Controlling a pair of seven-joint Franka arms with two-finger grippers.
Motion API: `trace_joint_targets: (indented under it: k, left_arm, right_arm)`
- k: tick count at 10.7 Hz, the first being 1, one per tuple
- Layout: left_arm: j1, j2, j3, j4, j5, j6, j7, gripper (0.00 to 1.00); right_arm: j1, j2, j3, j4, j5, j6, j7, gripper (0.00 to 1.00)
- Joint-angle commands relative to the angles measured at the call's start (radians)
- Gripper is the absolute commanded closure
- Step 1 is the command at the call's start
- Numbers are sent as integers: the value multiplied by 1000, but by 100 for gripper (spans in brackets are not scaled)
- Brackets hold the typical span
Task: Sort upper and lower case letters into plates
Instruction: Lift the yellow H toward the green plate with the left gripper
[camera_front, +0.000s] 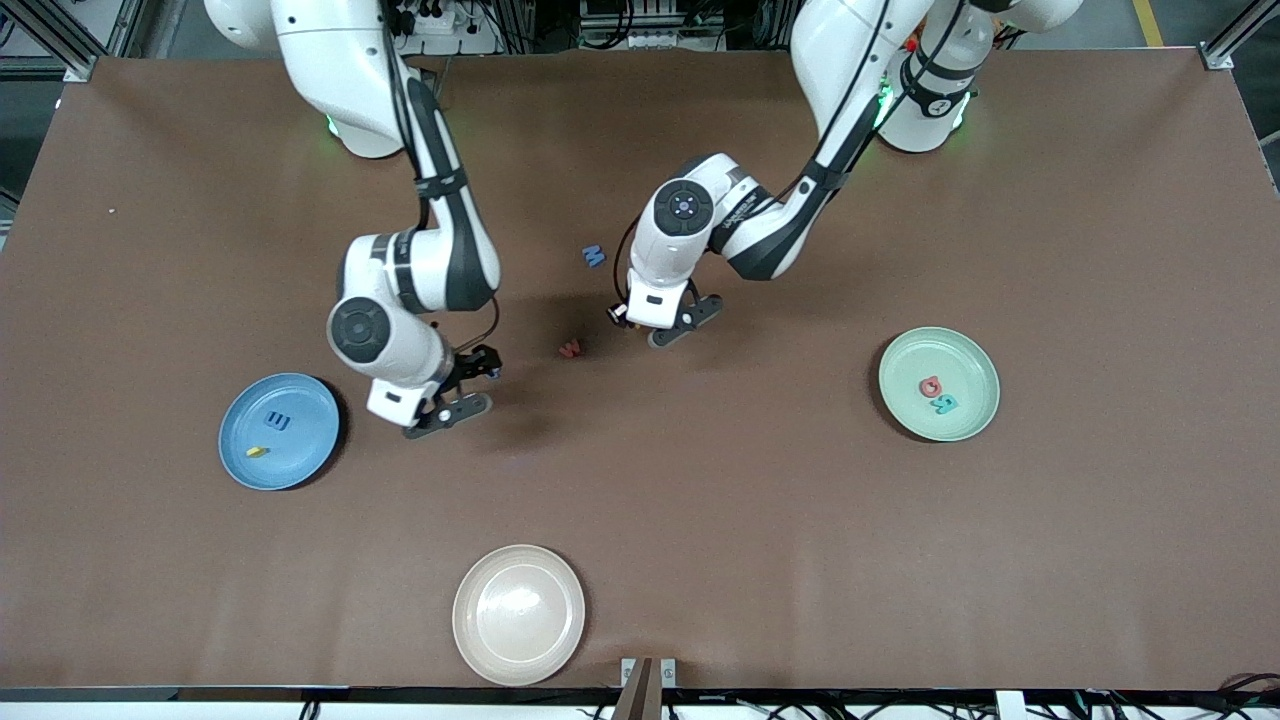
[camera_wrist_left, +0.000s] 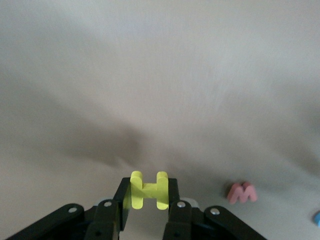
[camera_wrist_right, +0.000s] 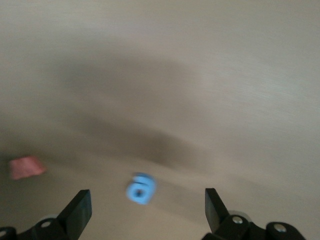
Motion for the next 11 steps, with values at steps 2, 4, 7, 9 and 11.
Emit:
trace_joint_targets:
  k: [2,4,7,9,11]
  left_arm:
    - [130,-123,-51,-27,75,-151,113,100]
    - [196,-173,-51,-29,73,-227,254,100]
    - [322,-250,-50,-75,73,-316,504,100]
    - [420,-297,-51,-125,73,-319,694,100]
    - [481,-324,-50,-164,73,-324,819,100]
  right_arm:
    - [173,-25,-6,-21,19,63,2,0]
    - [227,-19,-6,-24,11,110,-13,0]
    - [255,21,-4,-44,9,190,-82,0]
    - [256,39,-3,-54,9,218,-109,0]
    - [256,65,0,-54,15,221,-108,0]
